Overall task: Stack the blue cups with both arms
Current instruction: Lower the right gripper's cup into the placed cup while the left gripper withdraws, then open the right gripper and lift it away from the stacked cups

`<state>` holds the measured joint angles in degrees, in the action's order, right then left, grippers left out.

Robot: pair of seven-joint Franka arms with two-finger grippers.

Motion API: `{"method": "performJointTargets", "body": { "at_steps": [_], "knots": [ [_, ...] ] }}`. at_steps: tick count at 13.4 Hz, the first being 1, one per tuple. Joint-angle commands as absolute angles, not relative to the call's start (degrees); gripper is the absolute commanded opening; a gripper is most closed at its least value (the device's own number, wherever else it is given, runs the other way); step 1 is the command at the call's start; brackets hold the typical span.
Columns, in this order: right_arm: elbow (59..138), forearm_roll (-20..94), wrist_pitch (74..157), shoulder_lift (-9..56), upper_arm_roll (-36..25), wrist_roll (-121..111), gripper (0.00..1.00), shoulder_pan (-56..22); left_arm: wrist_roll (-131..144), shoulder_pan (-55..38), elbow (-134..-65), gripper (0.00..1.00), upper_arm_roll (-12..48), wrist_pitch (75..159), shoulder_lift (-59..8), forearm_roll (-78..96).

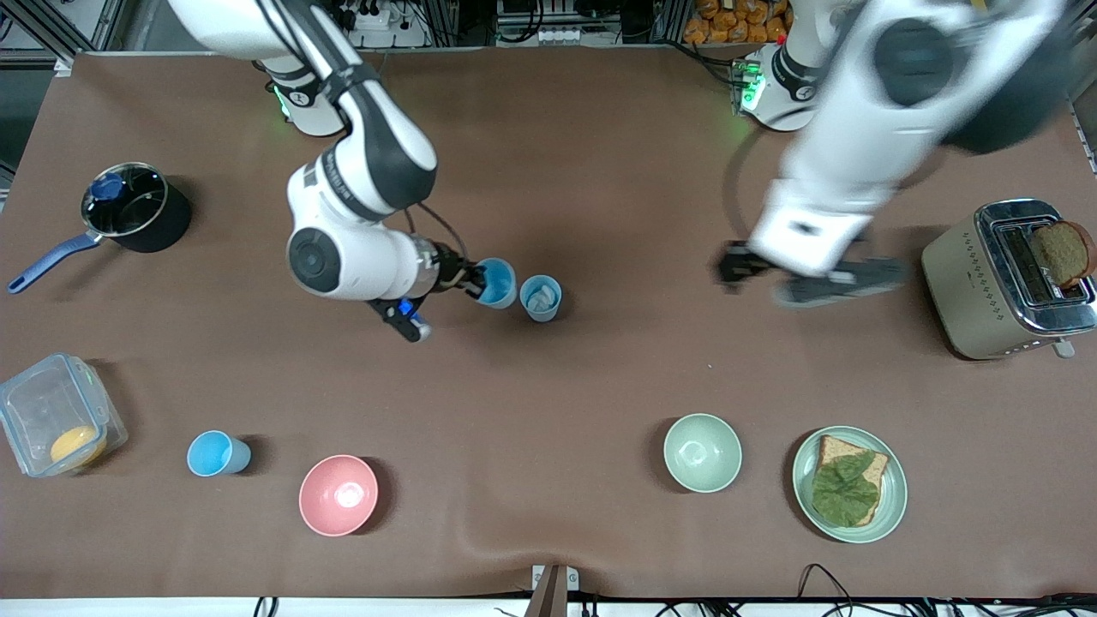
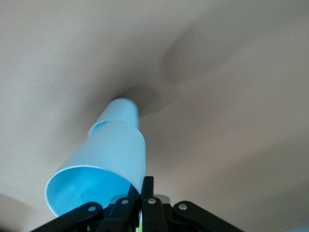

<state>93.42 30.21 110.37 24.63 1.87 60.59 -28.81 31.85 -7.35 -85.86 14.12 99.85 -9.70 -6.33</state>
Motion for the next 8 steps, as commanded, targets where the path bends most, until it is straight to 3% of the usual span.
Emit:
{"method": "performJointTargets", "body": {
  "at_steps": [1,8],
  "knots": [
    [92.2,31.55,113.81,26.71,1.23,64.51,0.0,-31.81,25.34,-1.6,-86.92,1.0,15.03,97.82,-4.06,-6.77],
    [92.55,30.06,118.73,31.02,1.05,65.83,0.0,-34.71,12.57,2.81,-88.5,1.0,12.4,93.79,0.87,-4.05]
  ]
}}
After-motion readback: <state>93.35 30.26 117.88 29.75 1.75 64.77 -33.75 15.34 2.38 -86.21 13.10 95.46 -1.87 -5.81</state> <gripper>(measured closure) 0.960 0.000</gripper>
